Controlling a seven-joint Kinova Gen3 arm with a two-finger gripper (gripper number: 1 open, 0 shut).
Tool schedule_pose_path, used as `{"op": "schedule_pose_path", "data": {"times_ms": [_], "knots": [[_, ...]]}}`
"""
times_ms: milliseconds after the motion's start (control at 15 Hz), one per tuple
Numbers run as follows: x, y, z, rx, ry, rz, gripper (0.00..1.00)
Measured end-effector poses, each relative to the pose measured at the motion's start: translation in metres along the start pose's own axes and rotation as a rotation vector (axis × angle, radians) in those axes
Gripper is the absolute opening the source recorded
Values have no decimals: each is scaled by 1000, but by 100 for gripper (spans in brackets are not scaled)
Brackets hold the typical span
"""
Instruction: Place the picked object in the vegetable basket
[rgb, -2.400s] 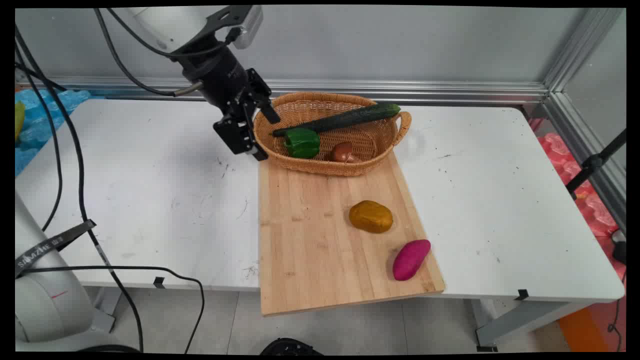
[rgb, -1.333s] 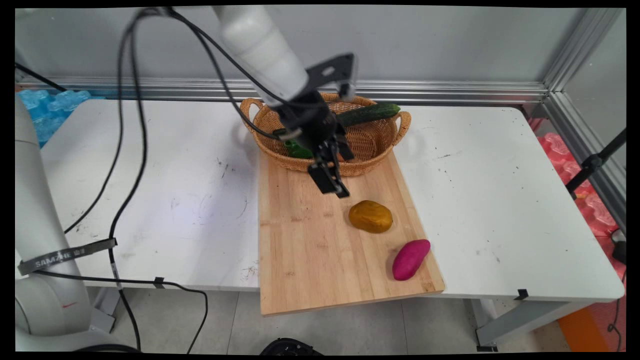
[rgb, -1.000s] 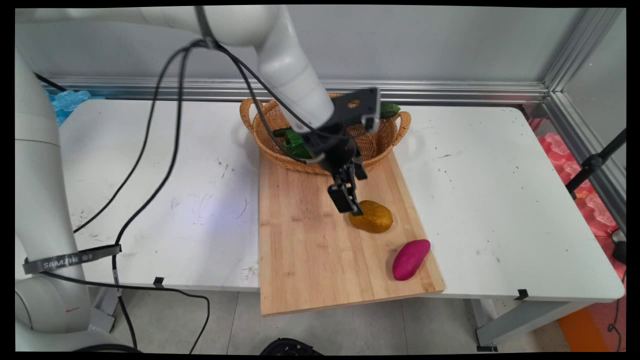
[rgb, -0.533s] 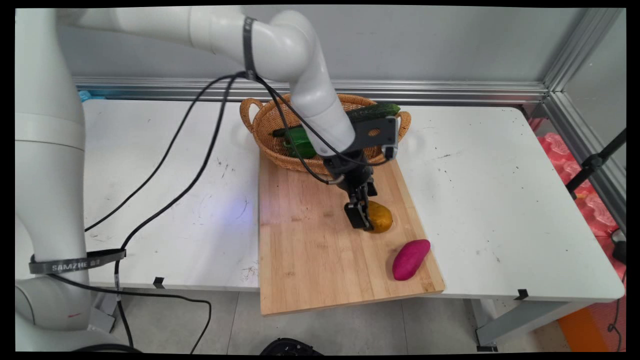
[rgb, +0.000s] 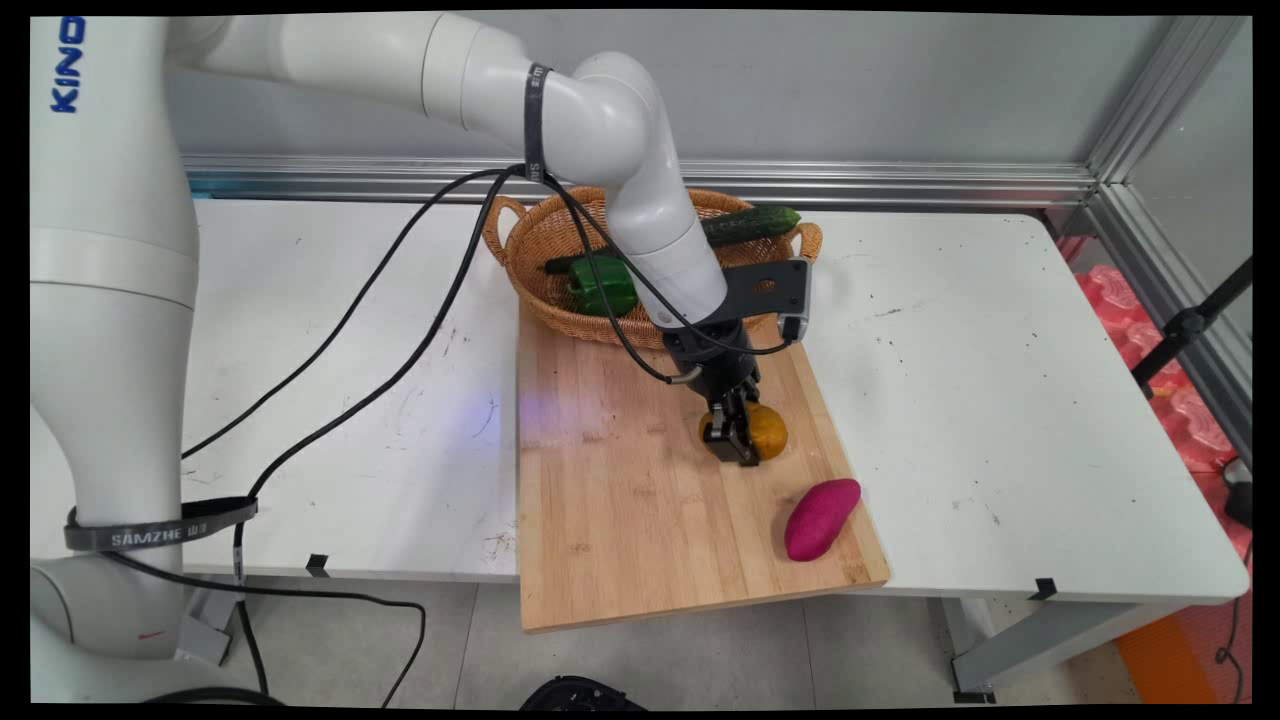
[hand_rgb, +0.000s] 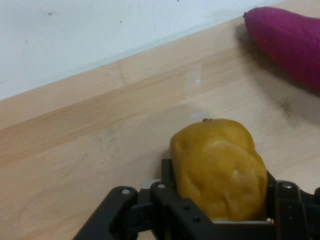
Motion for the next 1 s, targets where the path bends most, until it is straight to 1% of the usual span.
{"op": "schedule_pose_path", "data": {"times_ms": [333, 533, 733, 867, 1000], "knots": [[-1, 2, -28, 6, 20, -4, 0], [-2, 5, -62, 29, 44, -37, 0], [-5, 5, -99, 73, 74, -104, 0], [-12, 2, -128, 121, 94, -170, 0], [-20, -4, -147, 160, 105, -227, 0]]}}
